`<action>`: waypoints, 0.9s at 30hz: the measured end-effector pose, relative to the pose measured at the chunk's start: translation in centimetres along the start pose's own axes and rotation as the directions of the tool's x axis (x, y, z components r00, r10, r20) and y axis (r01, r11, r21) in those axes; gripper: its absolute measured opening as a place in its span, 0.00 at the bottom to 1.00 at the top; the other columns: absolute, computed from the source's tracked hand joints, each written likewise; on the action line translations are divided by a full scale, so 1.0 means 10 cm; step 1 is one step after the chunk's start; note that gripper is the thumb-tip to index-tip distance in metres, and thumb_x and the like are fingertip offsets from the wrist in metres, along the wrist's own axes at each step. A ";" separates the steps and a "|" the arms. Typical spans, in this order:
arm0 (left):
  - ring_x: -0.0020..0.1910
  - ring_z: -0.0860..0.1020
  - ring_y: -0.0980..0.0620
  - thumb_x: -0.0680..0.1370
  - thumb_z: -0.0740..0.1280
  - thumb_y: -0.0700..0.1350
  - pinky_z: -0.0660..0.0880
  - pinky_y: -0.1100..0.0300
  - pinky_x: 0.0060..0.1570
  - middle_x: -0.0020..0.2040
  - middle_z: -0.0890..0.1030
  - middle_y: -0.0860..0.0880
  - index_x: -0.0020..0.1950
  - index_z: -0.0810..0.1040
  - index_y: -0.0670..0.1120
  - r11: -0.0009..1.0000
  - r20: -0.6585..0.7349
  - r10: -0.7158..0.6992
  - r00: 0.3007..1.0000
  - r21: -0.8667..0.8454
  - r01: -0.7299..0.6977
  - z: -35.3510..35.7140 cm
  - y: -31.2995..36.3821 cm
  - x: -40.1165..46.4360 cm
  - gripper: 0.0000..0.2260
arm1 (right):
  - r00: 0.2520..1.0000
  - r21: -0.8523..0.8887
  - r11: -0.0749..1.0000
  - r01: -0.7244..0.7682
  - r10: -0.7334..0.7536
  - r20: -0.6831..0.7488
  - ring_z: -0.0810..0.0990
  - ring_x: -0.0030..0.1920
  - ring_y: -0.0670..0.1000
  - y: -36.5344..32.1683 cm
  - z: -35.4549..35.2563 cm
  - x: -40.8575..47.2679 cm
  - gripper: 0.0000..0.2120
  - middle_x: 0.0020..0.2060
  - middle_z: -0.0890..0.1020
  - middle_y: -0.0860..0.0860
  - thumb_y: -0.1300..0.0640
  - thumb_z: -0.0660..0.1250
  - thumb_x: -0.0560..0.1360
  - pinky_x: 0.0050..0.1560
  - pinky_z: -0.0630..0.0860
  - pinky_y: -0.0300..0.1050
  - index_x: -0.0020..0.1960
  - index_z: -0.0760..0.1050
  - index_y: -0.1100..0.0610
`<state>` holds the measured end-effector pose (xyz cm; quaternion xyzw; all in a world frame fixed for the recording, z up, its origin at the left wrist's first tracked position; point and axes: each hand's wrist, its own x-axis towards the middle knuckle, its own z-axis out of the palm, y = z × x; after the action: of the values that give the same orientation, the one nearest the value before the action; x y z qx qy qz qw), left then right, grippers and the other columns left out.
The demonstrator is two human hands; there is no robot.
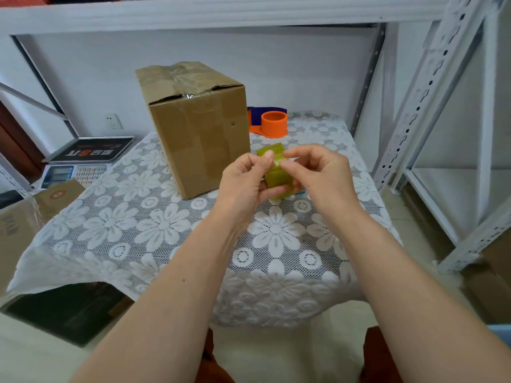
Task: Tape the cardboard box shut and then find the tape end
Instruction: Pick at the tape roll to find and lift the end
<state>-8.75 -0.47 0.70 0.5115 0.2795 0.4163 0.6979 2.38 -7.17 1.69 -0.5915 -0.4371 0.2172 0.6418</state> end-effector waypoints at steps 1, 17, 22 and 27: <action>0.51 0.81 0.32 0.78 0.67 0.44 0.83 0.54 0.40 0.48 0.80 0.34 0.39 0.73 0.43 1.000 -0.002 0.000 1.000 0.008 0.000 0.01 0.00 0.00 0.10 | 1.000 0.014 1.000 -0.017 0.017 0.007 0.75 0.29 0.45 0.00 -0.01 0.00 0.02 0.32 0.78 0.51 0.62 0.73 0.71 0.32 0.76 0.39 0.43 0.81 0.58; 0.46 0.84 0.38 0.81 0.61 0.42 0.81 0.45 0.47 0.50 0.80 0.40 0.49 0.74 0.44 0.988 0.010 0.092 0.996 0.125 -0.092 0.07 -0.07 -0.04 0.04 | 0.985 0.003 0.989 -0.150 0.149 0.092 0.78 0.31 0.44 0.00 -0.08 0.06 0.07 0.30 0.80 0.47 0.60 0.70 0.74 0.41 0.79 0.44 0.37 0.79 0.55; 0.46 0.83 0.35 0.80 0.57 0.35 0.79 0.39 0.50 0.55 0.81 0.35 0.51 0.70 0.45 0.995 0.048 0.085 0.995 0.055 -0.088 0.05 -0.02 -0.05 0.06 | 0.982 -0.036 0.988 -0.150 0.153 0.109 0.77 0.34 0.46 0.00 -0.11 0.07 0.05 0.31 0.79 0.48 0.60 0.70 0.74 0.46 0.80 0.49 0.39 0.79 0.57; 0.45 0.83 0.34 0.79 0.60 0.36 0.81 0.47 0.47 0.44 0.82 0.41 0.44 0.71 0.45 0.983 0.047 0.093 0.995 0.157 -0.100 0.04 -0.05 -0.05 0.06 | 0.985 -0.097 0.988 -0.121 0.131 0.109 0.75 0.27 0.40 -0.02 -0.13 0.07 0.07 0.27 0.77 0.44 0.61 0.70 0.74 0.33 0.74 0.34 0.37 0.78 0.56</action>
<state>-8.49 -1.16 0.38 0.5867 0.2728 0.4157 0.6393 3.77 -7.37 2.19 -0.6329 -0.4442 0.2711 0.5732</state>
